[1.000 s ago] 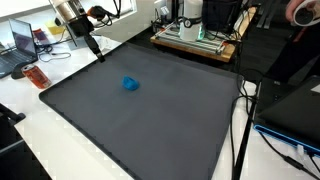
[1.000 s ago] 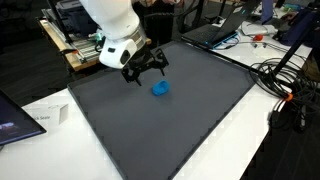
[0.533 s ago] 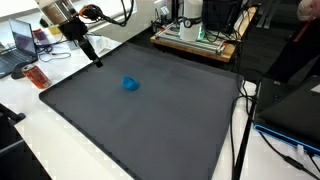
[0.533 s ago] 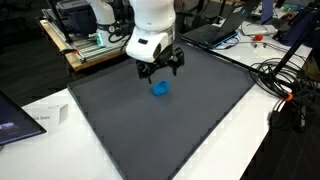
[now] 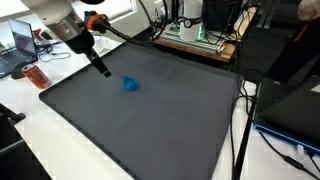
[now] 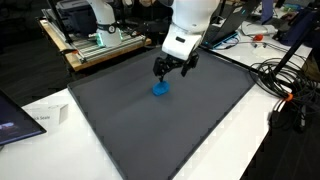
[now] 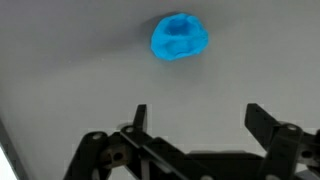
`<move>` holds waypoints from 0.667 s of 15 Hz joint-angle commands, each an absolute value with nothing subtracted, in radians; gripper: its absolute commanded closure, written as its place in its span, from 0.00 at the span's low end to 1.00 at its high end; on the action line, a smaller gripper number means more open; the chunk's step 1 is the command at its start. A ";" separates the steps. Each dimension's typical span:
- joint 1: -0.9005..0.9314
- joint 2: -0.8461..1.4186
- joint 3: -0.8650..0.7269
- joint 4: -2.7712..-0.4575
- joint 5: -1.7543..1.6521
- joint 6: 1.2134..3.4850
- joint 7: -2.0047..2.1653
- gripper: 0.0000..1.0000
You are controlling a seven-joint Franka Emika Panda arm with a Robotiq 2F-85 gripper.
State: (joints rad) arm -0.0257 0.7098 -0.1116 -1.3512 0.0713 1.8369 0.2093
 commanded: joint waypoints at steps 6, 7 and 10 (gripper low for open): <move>0.053 0.827 -0.117 -1.176 -0.070 1.691 0.291 0.00; 0.061 0.835 -0.118 -1.165 -0.082 1.675 0.299 0.00; 0.088 0.845 -0.122 -1.151 -0.118 1.643 0.334 0.00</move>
State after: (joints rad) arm 0.0619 0.8143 -0.1125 -1.2057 -0.0714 1.6945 0.2910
